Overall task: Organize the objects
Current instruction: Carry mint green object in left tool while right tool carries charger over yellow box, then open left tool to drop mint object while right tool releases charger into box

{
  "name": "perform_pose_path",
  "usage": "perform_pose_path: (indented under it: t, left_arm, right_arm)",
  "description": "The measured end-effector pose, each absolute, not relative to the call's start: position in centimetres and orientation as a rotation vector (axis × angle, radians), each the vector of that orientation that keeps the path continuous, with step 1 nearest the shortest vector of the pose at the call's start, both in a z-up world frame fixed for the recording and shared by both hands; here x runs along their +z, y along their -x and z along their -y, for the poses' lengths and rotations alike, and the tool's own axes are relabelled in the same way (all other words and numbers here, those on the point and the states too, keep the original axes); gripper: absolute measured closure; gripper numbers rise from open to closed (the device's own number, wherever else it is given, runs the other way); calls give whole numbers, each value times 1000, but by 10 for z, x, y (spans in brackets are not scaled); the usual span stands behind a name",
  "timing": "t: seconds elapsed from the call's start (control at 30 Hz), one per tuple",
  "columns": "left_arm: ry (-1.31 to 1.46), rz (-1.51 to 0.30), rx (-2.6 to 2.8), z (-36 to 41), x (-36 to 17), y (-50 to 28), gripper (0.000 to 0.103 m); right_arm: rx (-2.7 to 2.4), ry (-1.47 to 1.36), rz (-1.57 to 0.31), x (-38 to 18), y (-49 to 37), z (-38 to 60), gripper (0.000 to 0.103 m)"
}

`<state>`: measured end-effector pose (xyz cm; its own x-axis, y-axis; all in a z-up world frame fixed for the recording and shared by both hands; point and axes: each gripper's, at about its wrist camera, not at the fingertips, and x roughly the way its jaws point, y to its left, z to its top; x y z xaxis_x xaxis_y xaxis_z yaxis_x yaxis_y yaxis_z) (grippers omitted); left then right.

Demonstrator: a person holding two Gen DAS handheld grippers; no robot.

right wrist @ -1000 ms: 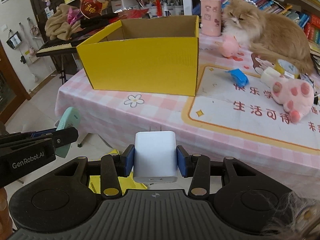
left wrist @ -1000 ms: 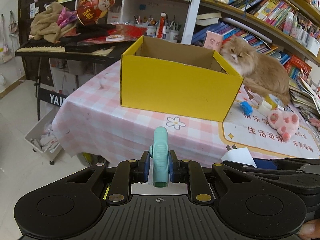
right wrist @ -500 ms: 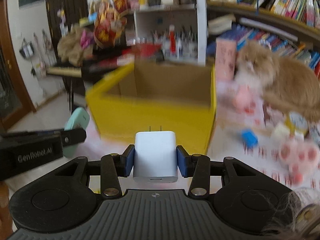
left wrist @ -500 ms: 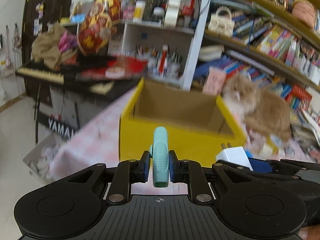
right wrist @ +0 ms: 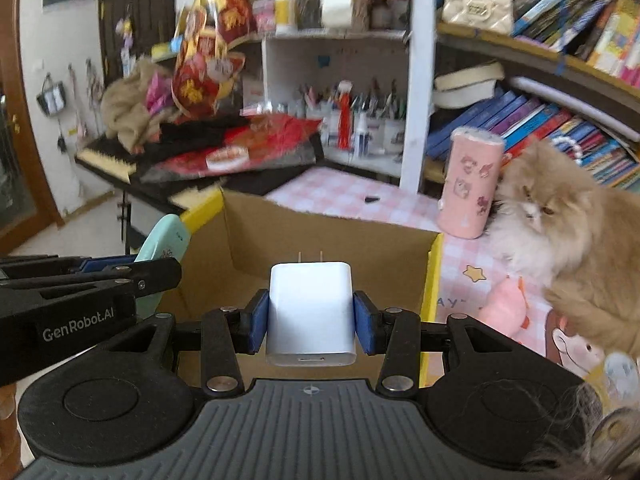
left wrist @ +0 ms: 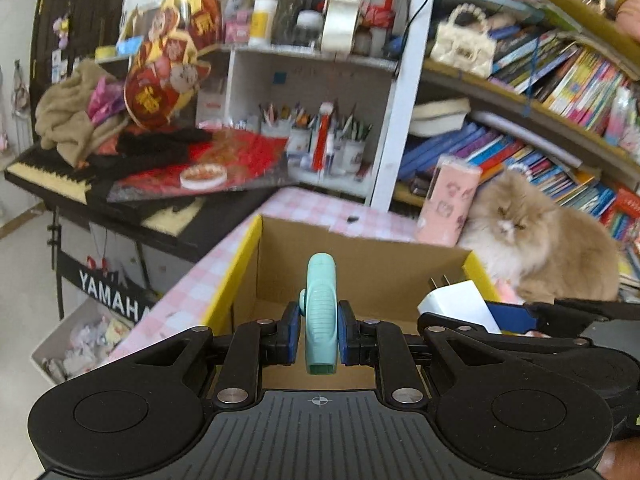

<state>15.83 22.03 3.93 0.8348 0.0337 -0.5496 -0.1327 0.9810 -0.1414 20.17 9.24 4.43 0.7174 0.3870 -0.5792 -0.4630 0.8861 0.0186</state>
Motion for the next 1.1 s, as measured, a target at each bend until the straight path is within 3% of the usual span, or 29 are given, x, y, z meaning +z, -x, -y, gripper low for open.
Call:
perform_pose_path:
  t: [0.73, 0.9, 1.1]
  left_arm:
    - [160, -801, 217, -215, -7, -205, 85]
    - [144, -768, 216, -219, 1, -203, 76]
    - [185, -679, 181, -217, 22, -184, 47]
  right_arm:
    - [654, 482, -845, 0, -259, -121, 62]
    - [654, 462, -829, 2, -256, -119, 62]
    - [643, 424, -766, 16, -249, -115, 57]
